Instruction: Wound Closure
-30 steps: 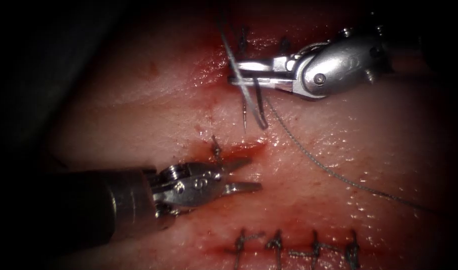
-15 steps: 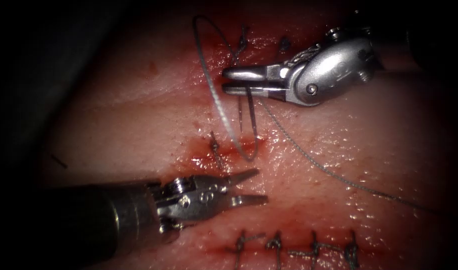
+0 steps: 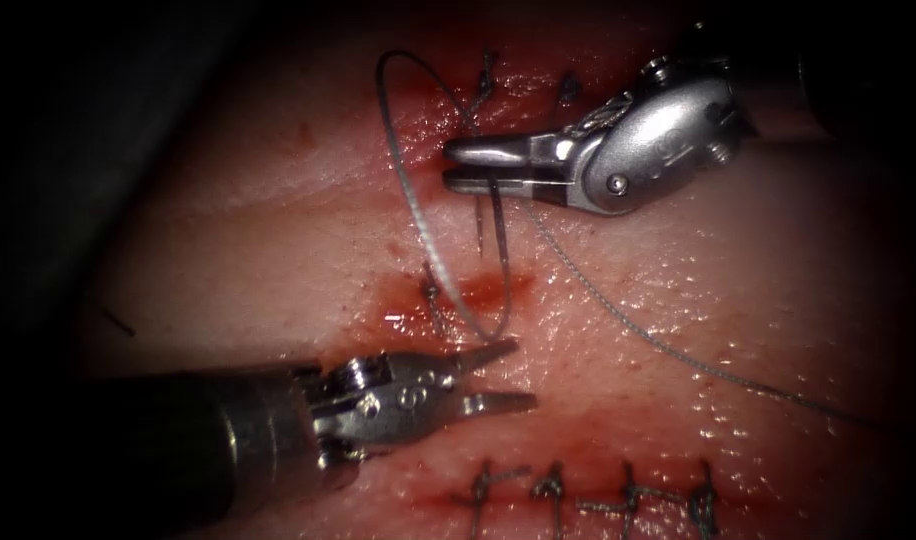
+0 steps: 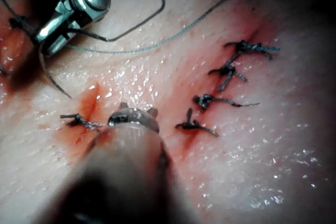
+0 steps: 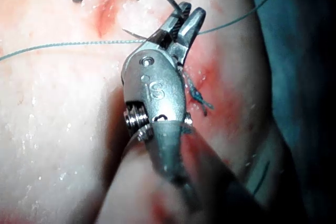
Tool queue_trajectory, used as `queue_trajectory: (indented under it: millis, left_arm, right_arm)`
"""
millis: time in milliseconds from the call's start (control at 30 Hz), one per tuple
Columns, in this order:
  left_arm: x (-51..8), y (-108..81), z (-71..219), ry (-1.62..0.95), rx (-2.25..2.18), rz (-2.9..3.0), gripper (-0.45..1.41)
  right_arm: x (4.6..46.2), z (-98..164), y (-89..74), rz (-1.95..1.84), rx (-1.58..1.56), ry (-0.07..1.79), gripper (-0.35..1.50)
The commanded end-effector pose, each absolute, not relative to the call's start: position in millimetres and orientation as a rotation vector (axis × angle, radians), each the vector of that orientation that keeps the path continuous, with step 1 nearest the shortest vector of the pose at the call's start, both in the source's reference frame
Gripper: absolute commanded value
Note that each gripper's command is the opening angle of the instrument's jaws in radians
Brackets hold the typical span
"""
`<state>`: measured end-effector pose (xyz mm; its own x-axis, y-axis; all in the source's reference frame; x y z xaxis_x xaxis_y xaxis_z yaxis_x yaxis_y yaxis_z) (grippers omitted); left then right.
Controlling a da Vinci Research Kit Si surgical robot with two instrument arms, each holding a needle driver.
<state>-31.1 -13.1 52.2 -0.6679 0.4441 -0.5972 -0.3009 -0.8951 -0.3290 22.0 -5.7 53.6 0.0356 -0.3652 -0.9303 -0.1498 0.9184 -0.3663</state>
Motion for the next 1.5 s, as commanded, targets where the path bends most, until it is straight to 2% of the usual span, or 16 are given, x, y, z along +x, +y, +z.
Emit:
queue_trajectory:
  millis: [33, 467, 1500]
  left_arm:
    - [-31.7, -13.1, 52.7, -0.286, -0.983, 2.529, 0.42]
    - [-30.7, -11.4, 51.9, -0.263, -0.995, 2.501, 0.42]
    - [-30.2, -11.3, 52.2, -0.247, -0.982, 2.505, 0.42]
  right_arm:
    - [22.9, 54.0, -5.9, -0.191, -0.418, 1.537, -0.35]
    - [22.4, 56.2, -9.0, -0.323, -0.416, 1.512, -0.35]
    - [21.9, 59.9, -13.1, -0.205, -0.256, 1.517, -0.35]
